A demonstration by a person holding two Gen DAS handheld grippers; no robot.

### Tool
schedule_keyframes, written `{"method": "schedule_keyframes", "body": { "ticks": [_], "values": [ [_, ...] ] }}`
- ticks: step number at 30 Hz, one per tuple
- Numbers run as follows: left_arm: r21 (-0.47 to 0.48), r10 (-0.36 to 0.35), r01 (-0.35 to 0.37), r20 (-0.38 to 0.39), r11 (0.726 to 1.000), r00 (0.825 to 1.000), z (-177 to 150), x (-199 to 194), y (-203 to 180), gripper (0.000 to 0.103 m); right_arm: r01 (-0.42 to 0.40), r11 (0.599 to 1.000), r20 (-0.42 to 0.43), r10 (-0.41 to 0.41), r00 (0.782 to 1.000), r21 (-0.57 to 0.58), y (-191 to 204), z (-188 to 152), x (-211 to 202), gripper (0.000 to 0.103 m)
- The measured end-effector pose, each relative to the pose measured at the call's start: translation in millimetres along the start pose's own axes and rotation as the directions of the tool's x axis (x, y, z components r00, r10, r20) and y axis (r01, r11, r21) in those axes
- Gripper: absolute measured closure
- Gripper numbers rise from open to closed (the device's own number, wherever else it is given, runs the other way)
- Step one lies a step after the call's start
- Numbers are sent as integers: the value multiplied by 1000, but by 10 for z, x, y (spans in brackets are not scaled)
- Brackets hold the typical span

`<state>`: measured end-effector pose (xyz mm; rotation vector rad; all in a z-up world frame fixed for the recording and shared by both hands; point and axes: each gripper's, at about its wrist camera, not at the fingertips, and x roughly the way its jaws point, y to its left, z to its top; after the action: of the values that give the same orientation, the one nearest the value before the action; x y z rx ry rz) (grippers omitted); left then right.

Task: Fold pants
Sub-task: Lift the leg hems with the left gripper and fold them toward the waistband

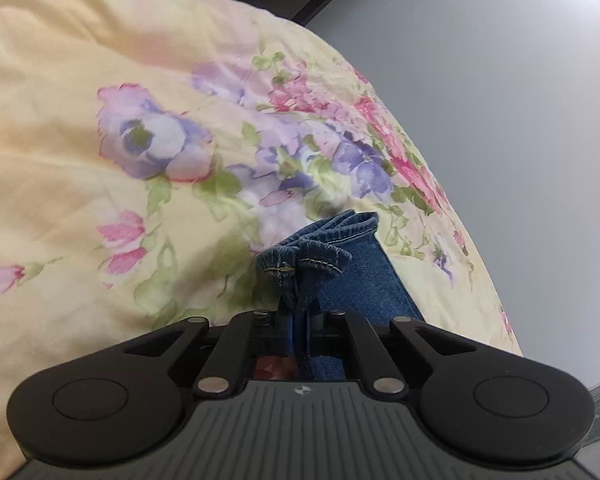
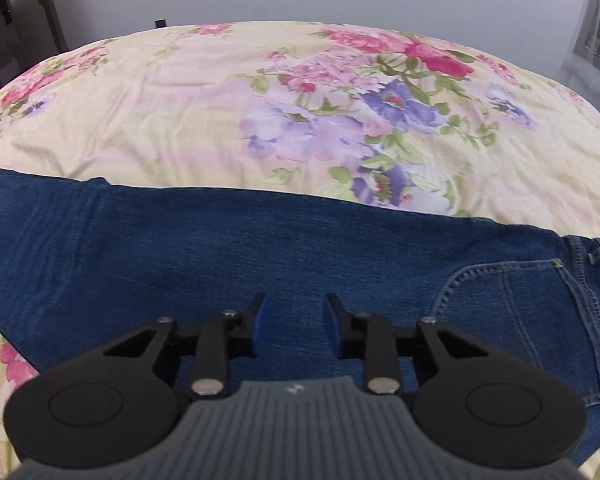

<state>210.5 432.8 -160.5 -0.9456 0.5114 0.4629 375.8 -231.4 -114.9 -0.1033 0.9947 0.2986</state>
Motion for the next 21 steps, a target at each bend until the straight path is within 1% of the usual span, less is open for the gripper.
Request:
{"method": "schedule_keyframes", "body": {
  "ticks": [1, 2, 3, 5, 7, 8, 10, 12, 13, 17, 19, 21],
  "values": [
    [34, 9, -9, 9, 999, 1000, 11, -34, -74, 98, -21, 1000, -2, 21, 1000, -19, 126, 51, 61, 80],
    [62, 12, -14, 20, 998, 1000, 15, -82, -138, 98, -42, 998, -1, 42, 999, -42, 253, 100, 120, 84],
    [90, 4, -7, 37, 996, 999, 28, -124, -216, 98, -67, 996, 3, 67, 998, -67, 393, 159, 190, 88],
    [126, -16, 8, 64, 992, 998, 44, -234, -327, 98, -97, 990, 17, 99, 995, -100, 654, 285, 349, 91],
    [150, -33, 21, 77, 988, 996, 71, -304, -438, 98, -133, 985, 18, 135, 991, -109, 880, 413, 531, 95],
    [167, -34, 20, 81, 986, 996, 86, -325, -504, 98, -150, 983, 17, 153, 988, -104, 980, 469, 623, 99],
    [192, -40, 23, 86, 981, 995, 108, -356, -598, 98, -174, 980, 16, 176, 984, -93, 1154, 561, 791, 100],
    [211, -55, 36, 86, 977, 995, 130, -378, -669, 98, -171, 980, 14, 173, 985, -98, 1302, 628, 946, 101],
    [218, -61, 42, 84, 975, 995, 144, -391, -695, 98, -153, 983, 7, 154, 988, -99, 1357, 654, 1025, 102],
    [248, -78, 58, 75, 967, 994, 193, -419, -788, 98, -124, 990, -5, 124, 992, -59, 1387, 749, 1271, 103],
    [259, -74, 54, 68, 964, 995, 209, -416, -831, 98, -119, 992, -12, 118, 993, -40, 1378, 768, 1305, 103],
    [269, -63, 44, 62, 962, 996, 215, -422, -880, 98, -114, 992, -13, 113, 993, -50, 1384, 767, 1256, 103]
  ]
}}
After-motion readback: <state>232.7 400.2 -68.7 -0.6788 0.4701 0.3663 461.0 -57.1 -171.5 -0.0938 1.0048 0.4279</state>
